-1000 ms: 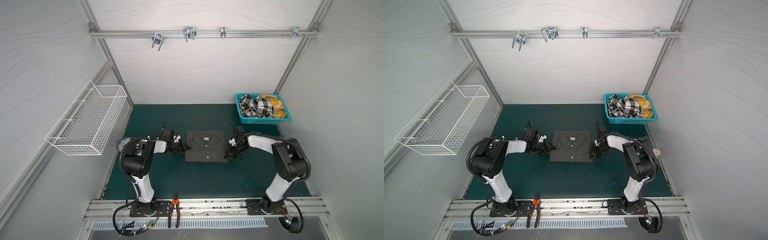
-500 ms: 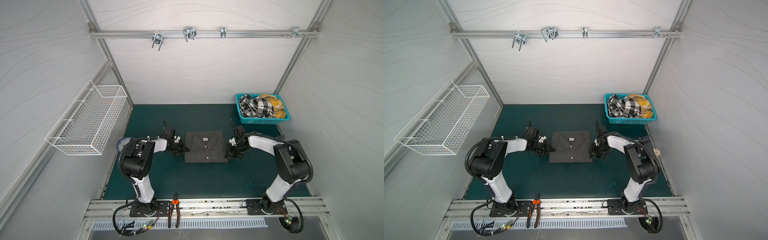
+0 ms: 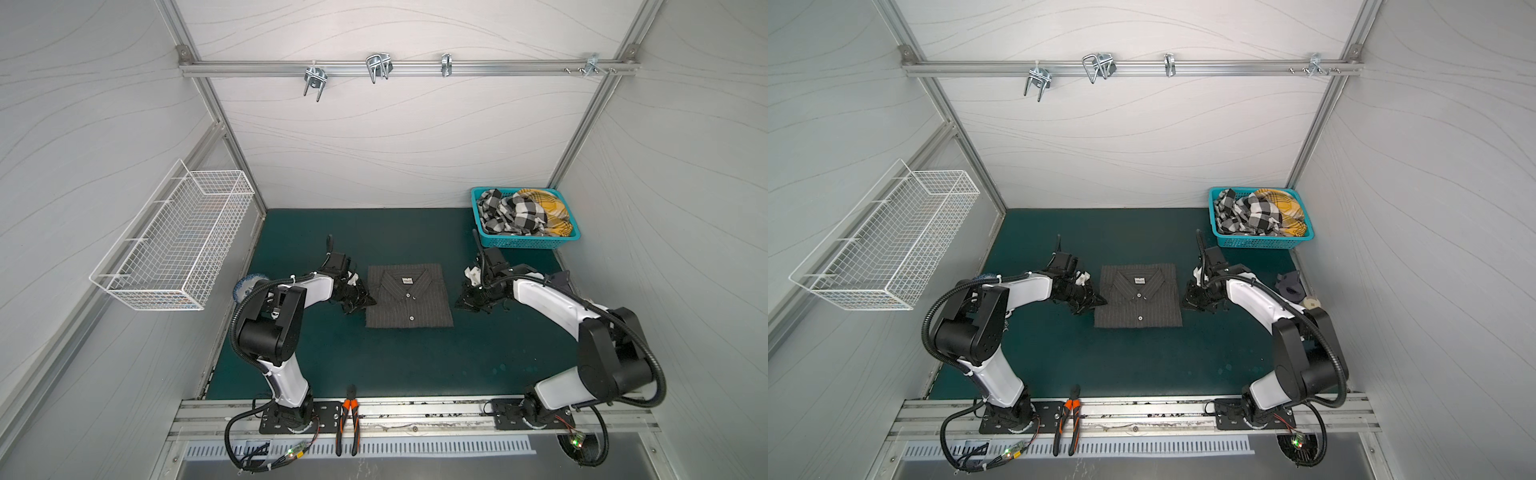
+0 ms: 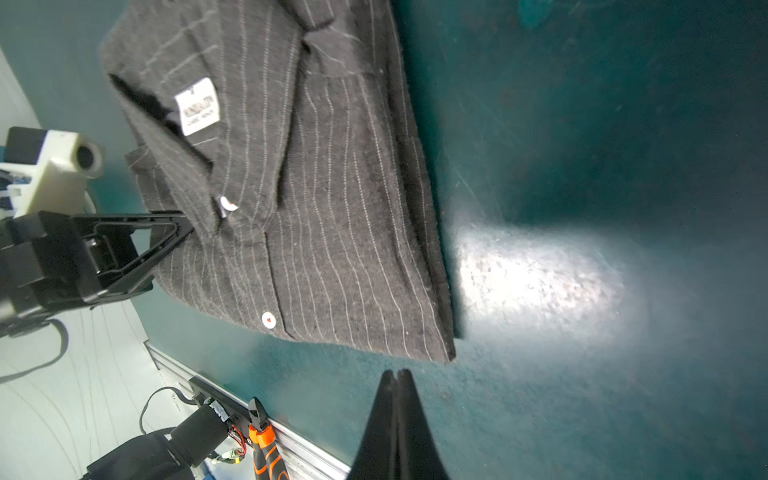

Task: Fold and stack the long sleeve shirts

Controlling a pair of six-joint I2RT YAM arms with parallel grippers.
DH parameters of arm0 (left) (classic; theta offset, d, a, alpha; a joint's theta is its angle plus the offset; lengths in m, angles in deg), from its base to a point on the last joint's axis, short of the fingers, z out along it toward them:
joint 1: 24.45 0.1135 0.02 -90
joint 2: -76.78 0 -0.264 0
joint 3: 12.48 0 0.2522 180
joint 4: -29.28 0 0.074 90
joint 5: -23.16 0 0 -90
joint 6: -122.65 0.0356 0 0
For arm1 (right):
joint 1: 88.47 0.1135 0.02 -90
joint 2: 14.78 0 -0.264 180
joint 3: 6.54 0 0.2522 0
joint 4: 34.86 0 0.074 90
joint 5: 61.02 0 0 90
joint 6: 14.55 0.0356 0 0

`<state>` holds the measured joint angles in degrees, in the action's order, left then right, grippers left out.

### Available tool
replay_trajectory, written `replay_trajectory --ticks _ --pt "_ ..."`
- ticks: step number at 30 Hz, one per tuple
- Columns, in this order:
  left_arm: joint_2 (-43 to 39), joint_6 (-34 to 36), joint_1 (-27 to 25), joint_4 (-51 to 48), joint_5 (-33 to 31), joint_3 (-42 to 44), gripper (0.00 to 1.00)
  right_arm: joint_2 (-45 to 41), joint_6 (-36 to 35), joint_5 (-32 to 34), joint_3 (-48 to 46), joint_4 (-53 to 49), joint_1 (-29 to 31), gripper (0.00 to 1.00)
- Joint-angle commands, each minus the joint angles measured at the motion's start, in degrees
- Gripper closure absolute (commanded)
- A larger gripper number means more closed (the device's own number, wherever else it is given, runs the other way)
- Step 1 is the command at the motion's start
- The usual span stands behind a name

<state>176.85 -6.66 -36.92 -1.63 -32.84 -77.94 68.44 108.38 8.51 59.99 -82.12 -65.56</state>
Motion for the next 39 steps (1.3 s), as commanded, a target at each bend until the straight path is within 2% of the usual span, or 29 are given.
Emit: replay_trajectory --ticks 1,9,20,24,31,39 --pt "-1.40 3.27 -0.19 -4.67 -3.86 -3.89 1.00 -3.84 -0.19 0.62 -1.56 -0.79 0.05 0.97" --pt "-0.97 6.89 0.61 -11.38 -9.63 -9.02 1.00 -8.96 0.27 -0.26 -4.21 -0.13 -1.81 0.98" --pt "2.02 12.75 4.32 -19.90 -19.05 -18.94 1.00 -10.28 0.44 -2.09 -6.66 1.79 -2.05 0.98" --pt "4.31 14.97 5.99 -22.70 -23.29 -23.91 1.00 -10.53 0.78 -3.01 -7.83 3.44 -2.07 0.98" --pt "9.85 18.06 9.18 -25.61 -26.83 -31.98 1.00 -10.62 0.56 -4.38 -9.07 4.74 -2.09 0.98" --pt "16.92 24.67 13.41 -31.87 -37.25 -43.27 1.00 -10.71 1.44 -6.66 -10.38 7.21 -1.66 0.98"
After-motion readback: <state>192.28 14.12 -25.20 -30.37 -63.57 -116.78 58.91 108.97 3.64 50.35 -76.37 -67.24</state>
